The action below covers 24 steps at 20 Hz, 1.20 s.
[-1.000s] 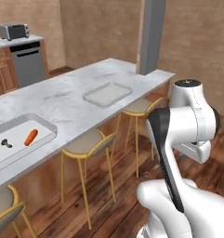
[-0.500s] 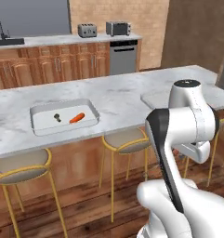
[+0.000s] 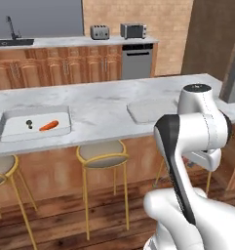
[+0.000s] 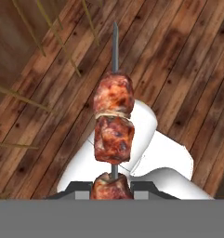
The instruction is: Place the cold items (carrot and mushroom) from the fridge in one tupperware on the dining counter. Place the warm items (kebab skewer and hot dog) in the stove area in another tupperware.
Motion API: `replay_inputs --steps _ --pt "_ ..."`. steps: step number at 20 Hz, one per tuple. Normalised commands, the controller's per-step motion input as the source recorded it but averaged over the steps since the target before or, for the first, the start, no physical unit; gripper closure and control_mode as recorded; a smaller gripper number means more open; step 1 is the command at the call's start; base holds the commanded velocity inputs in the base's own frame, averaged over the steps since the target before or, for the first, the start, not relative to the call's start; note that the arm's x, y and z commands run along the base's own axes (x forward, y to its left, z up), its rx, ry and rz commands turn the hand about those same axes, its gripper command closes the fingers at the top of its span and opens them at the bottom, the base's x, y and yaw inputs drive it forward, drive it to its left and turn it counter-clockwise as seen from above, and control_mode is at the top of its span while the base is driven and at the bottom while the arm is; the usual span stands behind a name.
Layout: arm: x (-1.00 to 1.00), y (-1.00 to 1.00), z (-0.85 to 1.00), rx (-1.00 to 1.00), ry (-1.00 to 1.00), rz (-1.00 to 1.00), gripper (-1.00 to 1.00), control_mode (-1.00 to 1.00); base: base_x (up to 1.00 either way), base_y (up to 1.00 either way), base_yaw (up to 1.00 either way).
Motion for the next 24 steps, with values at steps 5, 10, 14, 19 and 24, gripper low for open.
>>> replay_inputs --steps 5,10,14,19,24 --pt "0.00 0.00 0.00 0.00 0.00 0.00 1.00 1.00 0.11 -0.62 -0.32" --pt "0.00 0.00 0.00 0.00 0.00 0.00 1.00 1.00 0.65 -0.11 -0.31" --pt "0.00 0.00 0.00 0.00 0.00 0.00 1.00 1.00 0.95 0.01 -0.11" --pt "0.00 0.00 0.00 0.00 0.00 0.00 1.00 1.00 0.91 0.03 0.00" --pt "0.00 0.00 0.00 0.00 0.00 0.00 1.00 1.00 0.52 0.00 0.01"
